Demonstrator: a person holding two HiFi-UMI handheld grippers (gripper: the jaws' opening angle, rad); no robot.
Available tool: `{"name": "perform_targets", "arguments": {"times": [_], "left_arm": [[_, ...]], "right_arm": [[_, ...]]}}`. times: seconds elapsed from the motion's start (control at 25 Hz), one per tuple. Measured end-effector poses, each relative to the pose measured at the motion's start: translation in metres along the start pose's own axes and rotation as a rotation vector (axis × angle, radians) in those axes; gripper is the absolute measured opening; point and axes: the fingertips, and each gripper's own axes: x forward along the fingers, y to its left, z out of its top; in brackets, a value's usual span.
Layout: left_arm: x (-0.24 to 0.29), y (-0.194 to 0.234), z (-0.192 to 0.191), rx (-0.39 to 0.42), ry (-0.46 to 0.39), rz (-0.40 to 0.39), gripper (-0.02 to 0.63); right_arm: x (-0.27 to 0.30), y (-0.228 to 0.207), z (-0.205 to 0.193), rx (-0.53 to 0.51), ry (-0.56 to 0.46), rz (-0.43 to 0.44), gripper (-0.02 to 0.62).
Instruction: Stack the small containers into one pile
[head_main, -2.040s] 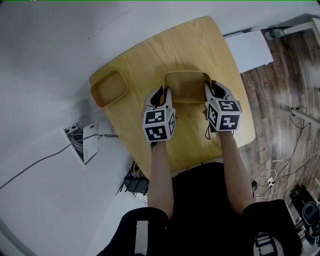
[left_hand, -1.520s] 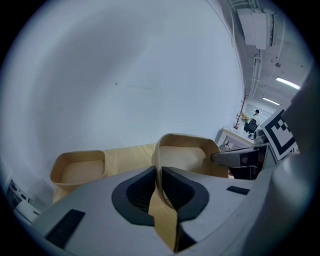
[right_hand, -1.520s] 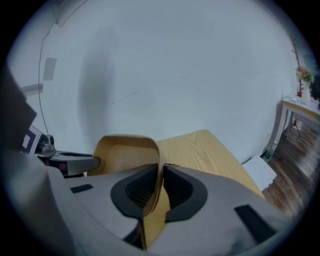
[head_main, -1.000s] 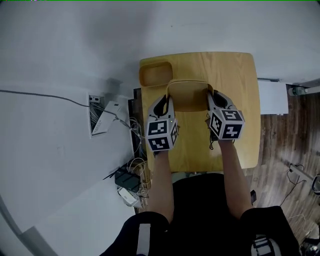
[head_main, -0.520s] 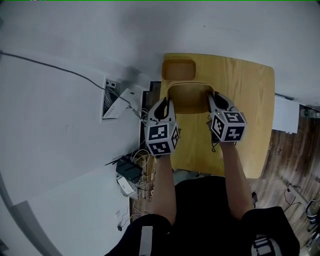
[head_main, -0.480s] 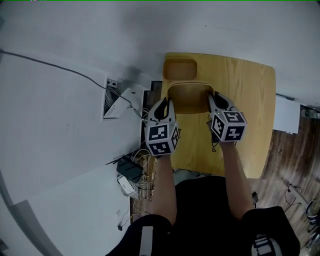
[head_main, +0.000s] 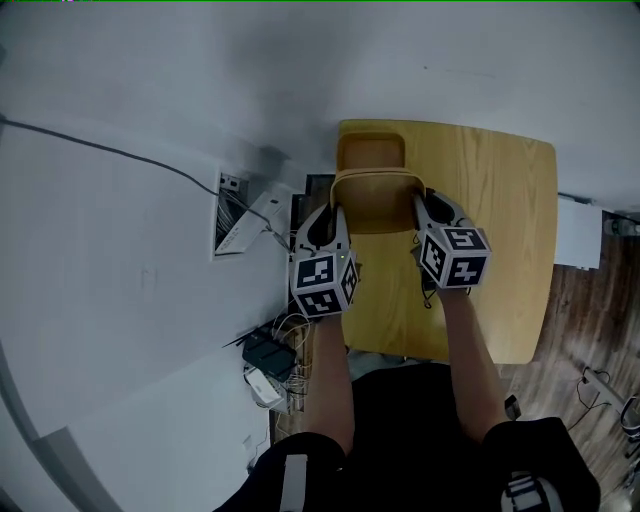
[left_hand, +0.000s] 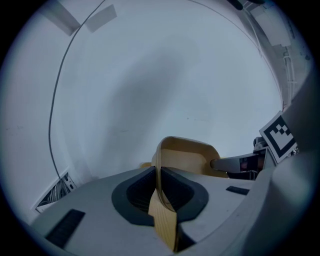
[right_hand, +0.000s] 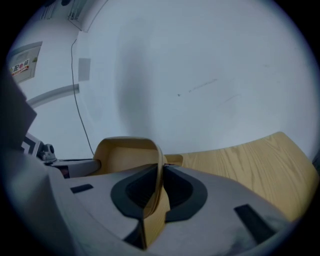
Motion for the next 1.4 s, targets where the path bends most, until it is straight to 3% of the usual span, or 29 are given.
{"name": "perform_targets", "arguments": {"times": [0.72,1.16,1.4], "left_arm": [[0.115,0.045,0.020,-0.032,0.041,-0.099,0.035],[0.156,0.059,-0.024,-0.098,0.129,-0.120,0.035],[0.157,0.056,-0.036,-0.056,0.154,-0.134,0.053]], "right_arm": [[0.093,-0.026,0.027,0.019,0.021,-0.137,0.040],[0.135,-0.046,0.002,0.016,0.120,-0.142,0.040],[0.132,-0.050,-0.008,-0.030,0.139,-0.181,0.044]]}}
